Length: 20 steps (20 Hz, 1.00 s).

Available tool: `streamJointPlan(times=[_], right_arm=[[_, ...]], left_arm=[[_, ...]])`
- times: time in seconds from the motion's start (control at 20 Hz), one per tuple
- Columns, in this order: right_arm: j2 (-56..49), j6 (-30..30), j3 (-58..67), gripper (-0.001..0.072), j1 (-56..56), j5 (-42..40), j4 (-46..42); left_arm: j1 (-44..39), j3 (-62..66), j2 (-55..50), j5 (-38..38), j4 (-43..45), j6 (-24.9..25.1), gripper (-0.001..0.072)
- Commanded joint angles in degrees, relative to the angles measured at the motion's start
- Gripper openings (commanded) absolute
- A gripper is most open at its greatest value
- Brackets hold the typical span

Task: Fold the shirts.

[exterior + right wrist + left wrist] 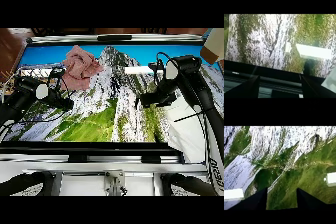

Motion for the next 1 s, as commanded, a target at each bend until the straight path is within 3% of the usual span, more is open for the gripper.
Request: streamJointPlan(times=[0.0, 0.35, 0.45, 0.55, 0.65, 0.75, 0.8, 0.85, 0.95], right_arm=[[-0.31, -1.42, 0.00, 0.0629, 0.04, -4.94, 1.07], [-1.44, -0.39, 0.00, 0.0629, 0.04, -12.72, 1.29], [-1.44, -0.92, 0.00, 0.0629, 0.02, -14.56, 0.94], [-1.44, -1.07, 0.00, 0.0630, 0.02, -16.28, 0.98], [-1.44, -1.07, 0.00, 0.0629, 0.04, -17.94, 1.01], [-1.46, -1.07, 0.00, 0.0629, 0.04, -19.45, 0.98], [-1.51, -1.05, 0.00, 0.0630, 0.04, -20.26, 1.01], [-1.62, -1.05, 0.00, 0.0629, 0.04, -20.74, 1.05], [-1.88, -1.05, 0.00, 0.0629, 0.04, -20.68, 1.05]], left_arm=[[0.00, 0.04, -0.04, 0.00, 0.02, 0.00, 0.0458], [0.24, -0.11, -0.37, 5.07, -0.02, -0.24, 0.0457], [0.13, -0.20, -0.94, 6.32, -0.33, -4.44, 0.0457], [0.11, -0.17, -1.73, 8.96, -0.81, -4.68, 0.0460], [0.35, 0.28, -2.67, 17.90, -0.83, -2.56, 0.0610], [2.71, 6.40, -7.74, 21.79, -0.81, -2.56, 0.0610], [4.72, 12.20, -12.41, 21.14, -0.83, -2.05, 0.0619], [6.60, 18.36, -17.33, 20.48, -0.90, -0.68, 0.0675], [9.97, 33.18, -28.68, 16.90, -3.04, 2.25, 0.0684]])
